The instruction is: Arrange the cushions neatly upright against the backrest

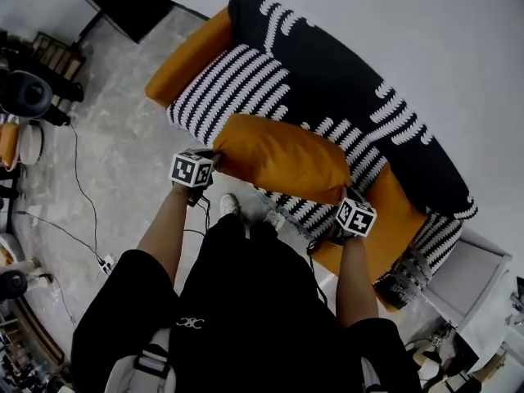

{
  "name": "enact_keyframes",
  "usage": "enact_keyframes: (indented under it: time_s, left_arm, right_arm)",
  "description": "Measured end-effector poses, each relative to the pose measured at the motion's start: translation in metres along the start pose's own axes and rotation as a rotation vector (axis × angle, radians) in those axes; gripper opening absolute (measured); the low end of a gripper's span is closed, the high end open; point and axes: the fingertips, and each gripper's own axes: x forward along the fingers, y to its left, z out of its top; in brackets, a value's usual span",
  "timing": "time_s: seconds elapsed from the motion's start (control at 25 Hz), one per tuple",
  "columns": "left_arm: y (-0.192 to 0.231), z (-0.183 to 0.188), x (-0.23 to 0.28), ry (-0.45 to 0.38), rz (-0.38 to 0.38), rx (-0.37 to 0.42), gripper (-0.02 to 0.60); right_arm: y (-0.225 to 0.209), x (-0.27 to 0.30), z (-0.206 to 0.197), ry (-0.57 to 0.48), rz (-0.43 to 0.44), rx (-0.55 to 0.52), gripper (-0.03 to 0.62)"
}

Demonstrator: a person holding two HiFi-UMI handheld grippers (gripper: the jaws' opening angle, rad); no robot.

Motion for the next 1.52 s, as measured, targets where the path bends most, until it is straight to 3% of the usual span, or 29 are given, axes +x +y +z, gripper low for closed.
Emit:
enact_keyframes:
  time_s: [0.16,0.32,0.72,0.96,1.36,1.52]
  left_arm:
    - [0.003,0.05,-0.029,-0.107,0.014,-0.03,0.02]
    - [0.005,0.076,-0.057,-0.182,0.04,-0.05,0.02]
    - [0.036,0.132,-0.092,-0.268,0.088,-0.047,0.02]
    - [0.084,0.174,-0.087,-0.243,0.064,-0.005,0.02]
    - [0.197,0.26,-0.035,-0.122,-0.046,0.056,0.02]
    - [0.239,0.3,-0.016,-0.065,-0.056,0.112,0.02]
  right_arm:
    - [0.017,-0.013,0.045,-0.074,0.054,0.067,0.015]
    - [0.033,-0.03,0.062,-0.103,0.098,0.084,0.015]
    - [0.072,-0.034,0.116,-0.171,0.19,0.084,0.016]
    - [0.111,-0.012,0.14,-0.159,0.17,0.119,0.017]
    - [0.174,0.067,0.203,-0.096,0.038,0.187,0.017]
    - [0.196,0.098,0.23,-0.071,-0.006,0.231,0.017]
